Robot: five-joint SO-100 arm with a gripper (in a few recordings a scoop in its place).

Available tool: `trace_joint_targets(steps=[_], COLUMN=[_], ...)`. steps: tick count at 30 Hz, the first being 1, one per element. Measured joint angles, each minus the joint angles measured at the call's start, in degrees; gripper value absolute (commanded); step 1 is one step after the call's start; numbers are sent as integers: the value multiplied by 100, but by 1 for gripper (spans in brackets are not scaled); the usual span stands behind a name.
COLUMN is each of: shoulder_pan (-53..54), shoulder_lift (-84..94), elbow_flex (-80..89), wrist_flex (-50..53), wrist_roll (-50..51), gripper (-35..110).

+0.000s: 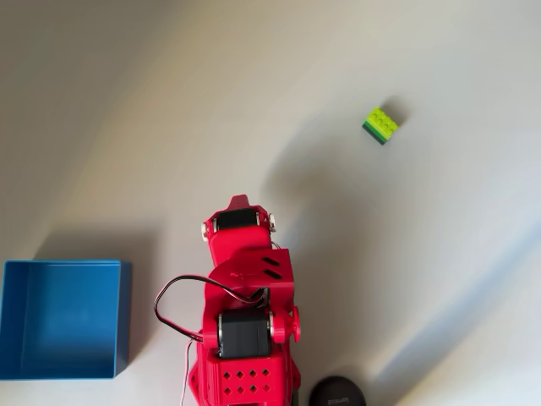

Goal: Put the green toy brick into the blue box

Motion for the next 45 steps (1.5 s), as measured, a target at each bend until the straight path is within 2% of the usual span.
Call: trace_joint_targets(steps=[45], shoulder_pan=[-62], shoulder_lift=[0], elbow_flex=[-369], wrist_flex=[-88], wrist_roll=[0], gripper=[0])
